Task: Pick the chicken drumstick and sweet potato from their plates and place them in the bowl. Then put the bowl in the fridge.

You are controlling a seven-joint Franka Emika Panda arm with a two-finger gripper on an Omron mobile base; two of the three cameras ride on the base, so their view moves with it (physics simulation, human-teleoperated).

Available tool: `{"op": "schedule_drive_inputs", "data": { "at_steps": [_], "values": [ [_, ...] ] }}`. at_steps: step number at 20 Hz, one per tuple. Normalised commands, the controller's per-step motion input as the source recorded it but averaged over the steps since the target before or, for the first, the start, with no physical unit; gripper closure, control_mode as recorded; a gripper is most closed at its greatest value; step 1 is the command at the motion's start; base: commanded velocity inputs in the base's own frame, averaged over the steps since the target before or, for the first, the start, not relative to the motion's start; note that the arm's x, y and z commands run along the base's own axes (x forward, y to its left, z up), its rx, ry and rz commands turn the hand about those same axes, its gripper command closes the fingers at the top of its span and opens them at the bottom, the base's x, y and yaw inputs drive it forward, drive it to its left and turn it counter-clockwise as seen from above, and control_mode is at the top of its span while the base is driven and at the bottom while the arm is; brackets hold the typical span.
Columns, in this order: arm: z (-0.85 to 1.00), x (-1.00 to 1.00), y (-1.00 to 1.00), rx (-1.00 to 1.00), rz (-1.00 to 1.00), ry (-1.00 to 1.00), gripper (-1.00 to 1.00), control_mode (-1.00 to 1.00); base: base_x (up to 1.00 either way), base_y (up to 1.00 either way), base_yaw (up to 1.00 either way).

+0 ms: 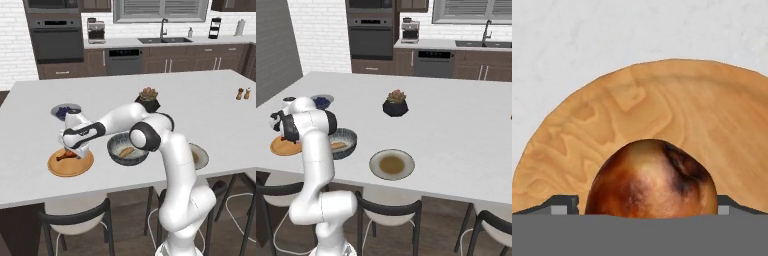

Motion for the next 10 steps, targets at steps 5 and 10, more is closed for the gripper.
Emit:
{"op": "schedule_drive_inputs", "data": {
  "at_steps": [5, 10],
  "values": [
    [-0.22, -0.07, 0.01, -0.01, 0.0, 0.03, 1.0, -1.0, 0.0, 0.0, 0.0],
    [0.19, -0.17, -0.05, -0.11, 0.0, 0.09, 1.0, -1.0, 0.0, 0.0, 0.0]
  ]
}}
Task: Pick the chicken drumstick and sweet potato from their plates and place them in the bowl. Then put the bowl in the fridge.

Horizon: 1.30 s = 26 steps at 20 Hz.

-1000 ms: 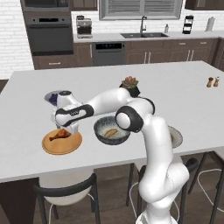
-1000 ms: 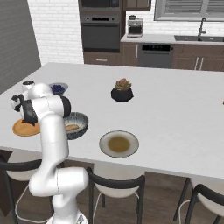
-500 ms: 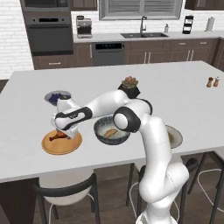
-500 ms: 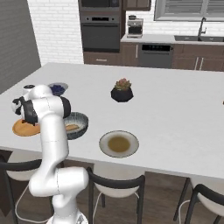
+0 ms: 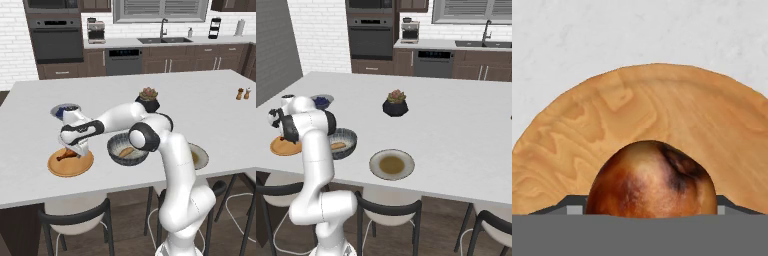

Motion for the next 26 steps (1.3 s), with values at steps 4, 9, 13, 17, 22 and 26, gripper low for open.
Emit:
{"op": "schedule_drive_inputs", "data": {
  "at_steps": [4, 9, 13, 17, 22, 26],
  "values": [
    [0.76, -0.54, -0.47, -0.11, 0.05, 0.01, 1.0, -1.0, 0.0, 0.0, 0.0],
    [0.61, -0.49, -0.99, -0.09, 0.02, 0.0, 1.0, -1.0, 0.0, 0.0, 0.0],
    [0.29, -0.18, -1.0, -0.03, 0.0, 0.0, 1.0, -1.0, 0.0, 0.0, 0.0],
    [0.0, 0.03, -1.0, 0.0, 0.0, 0.0, 1.0, -1.0, 0.0, 0.0, 0.0],
    [0.0, 0.23, -0.8, 0.0, -0.01, 0.0, 1.0, -1.0, 0.0, 0.0, 0.0],
    [-0.12, 0.46, -0.68, 0.0, -0.02, 0.0, 1.0, -1.0, 0.0, 0.0, 0.0]
  ]
}}
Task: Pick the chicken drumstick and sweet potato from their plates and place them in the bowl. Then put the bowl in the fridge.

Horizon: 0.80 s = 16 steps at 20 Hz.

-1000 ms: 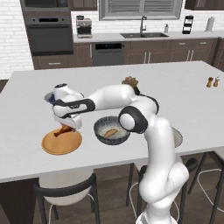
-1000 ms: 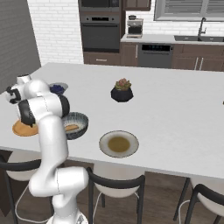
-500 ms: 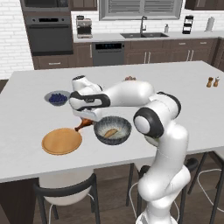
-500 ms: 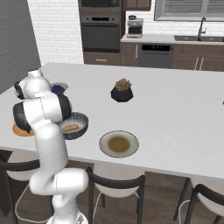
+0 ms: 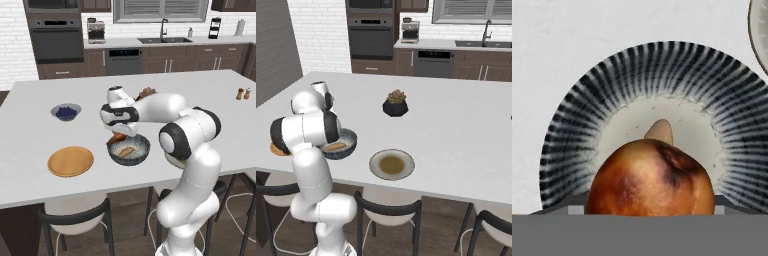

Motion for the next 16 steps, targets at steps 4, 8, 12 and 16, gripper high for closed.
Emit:
{"op": "schedule_drive_inputs", "data": {
  "at_steps": [4, 8, 12, 16],
  "values": [
    [-0.34, 0.37, -0.37, 0.0, -0.01, 0.0, 1.0, -1.0, 0.0, 0.0, 0.0],
    [-0.4, -0.05, 0.0, 0.0, -0.01, 0.0, 1.0, -1.0, 0.0, 0.0, 0.0],
    [-0.35, -0.08, 0.08, 0.0, -0.02, 0.0, -1.0, -1.0, 0.0, 0.0, 0.0],
    [-0.08, -0.02, -0.19, 0.04, 0.0, 0.0, -1.0, -1.0, 0.0, 0.0, 0.0]
  ]
}}
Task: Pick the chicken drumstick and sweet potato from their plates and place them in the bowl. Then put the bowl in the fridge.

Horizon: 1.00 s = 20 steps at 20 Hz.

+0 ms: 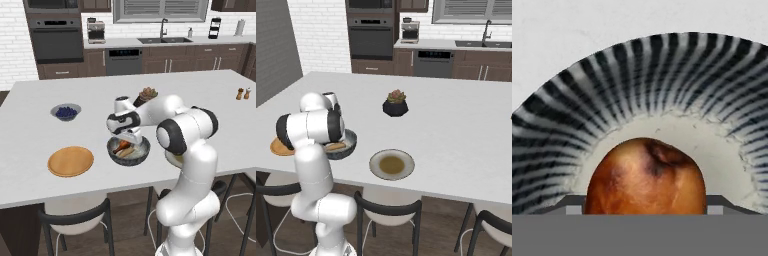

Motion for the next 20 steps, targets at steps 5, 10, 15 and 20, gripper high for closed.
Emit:
{"op": "schedule_drive_inputs", "data": {
  "at_steps": [5, 10, 15, 20],
  "values": [
    [0.22, -0.18, -0.16, 0.15, 0.03, 0.0, -1.0, -1.0, 0.0, 0.0, 0.0],
    [0.56, -0.51, -0.06, 0.13, 0.06, -0.02, -1.0, -1.0, 0.0, 0.0, 0.0],
    [0.44, -0.76, -0.48, 0.1, 0.03, -0.01, -1.0, -1.0, 0.0, 0.0, 0.0],
    [-0.15, -0.69, -0.47, 0.02, 0.05, 0.01, -1.0, -1.0, 0.0, 0.0, 0.0]
  ]
}}
